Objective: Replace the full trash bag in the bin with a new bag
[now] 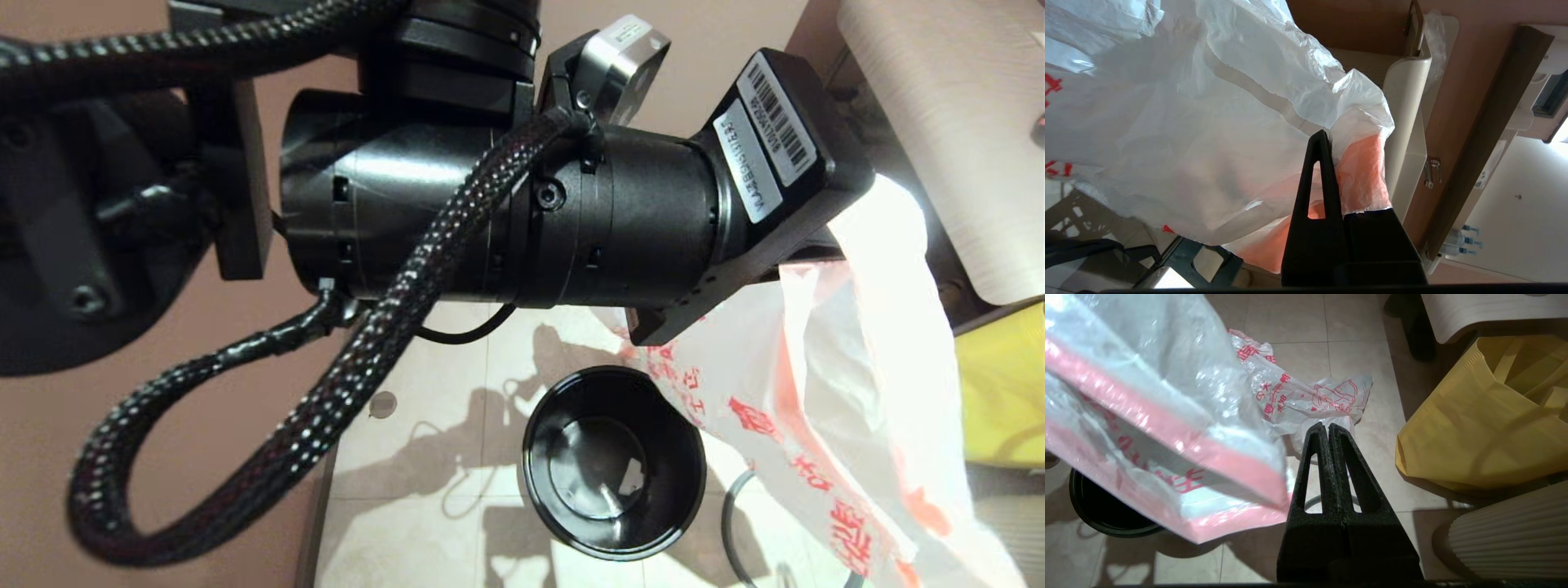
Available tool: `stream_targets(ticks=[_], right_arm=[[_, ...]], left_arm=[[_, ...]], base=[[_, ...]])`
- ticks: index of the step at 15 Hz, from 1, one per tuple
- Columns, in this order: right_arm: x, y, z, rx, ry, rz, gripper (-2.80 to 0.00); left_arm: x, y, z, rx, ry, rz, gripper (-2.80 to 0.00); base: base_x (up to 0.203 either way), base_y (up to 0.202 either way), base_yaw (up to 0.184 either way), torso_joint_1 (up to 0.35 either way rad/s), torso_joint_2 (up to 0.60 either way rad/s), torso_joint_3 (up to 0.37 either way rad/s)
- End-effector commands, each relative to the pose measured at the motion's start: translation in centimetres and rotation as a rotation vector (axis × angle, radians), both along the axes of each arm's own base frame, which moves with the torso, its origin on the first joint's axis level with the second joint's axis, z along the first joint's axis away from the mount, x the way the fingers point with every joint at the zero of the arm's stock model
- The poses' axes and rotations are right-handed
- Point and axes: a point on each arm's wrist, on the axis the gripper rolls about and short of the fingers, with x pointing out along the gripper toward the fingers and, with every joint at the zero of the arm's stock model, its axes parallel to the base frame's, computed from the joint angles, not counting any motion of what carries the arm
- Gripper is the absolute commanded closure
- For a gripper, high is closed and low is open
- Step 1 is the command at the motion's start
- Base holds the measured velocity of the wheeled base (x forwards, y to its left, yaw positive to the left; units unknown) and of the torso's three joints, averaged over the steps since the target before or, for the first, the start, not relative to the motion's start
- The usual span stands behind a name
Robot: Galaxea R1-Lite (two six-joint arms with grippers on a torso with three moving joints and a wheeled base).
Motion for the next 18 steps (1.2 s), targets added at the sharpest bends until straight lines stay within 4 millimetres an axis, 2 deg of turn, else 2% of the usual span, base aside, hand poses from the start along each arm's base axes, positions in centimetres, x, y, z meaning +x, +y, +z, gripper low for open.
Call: stream_targets(ticks=[1,10,15,18], right_arm=[[0.0,0.0,0.0,0.000,0.000,0.000,0.00],[0.0,0.0,0.0,0.000,0.000,0.000,0.00],[0.0,0.0,0.0,0.000,0.000,0.000,0.00],[0.0,0.0,0.0,0.000,0.000,0.000,0.00]], left_arm=[[-0.4,0.5,0.3,-0.006,0.000,-0.002,0.00],[-0.3,0.6,0.2,-0.001,0.001,0.007,0.00],[-1.9,2.9,1.5,0.043,-0.012,-0.007,0.00],[-2.4,3.9,1.1,0.140,0.020,-0.014,0.00]], base=[[0.000,0.000,0.000,0.000,0.00,0.000],[0.000,0.000,0.000,0.000,0.00,0.000],[0.000,0.000,0.000,0.000,0.00,0.000],[0.000,0.000,0.000,0.000,0.00,0.000]])
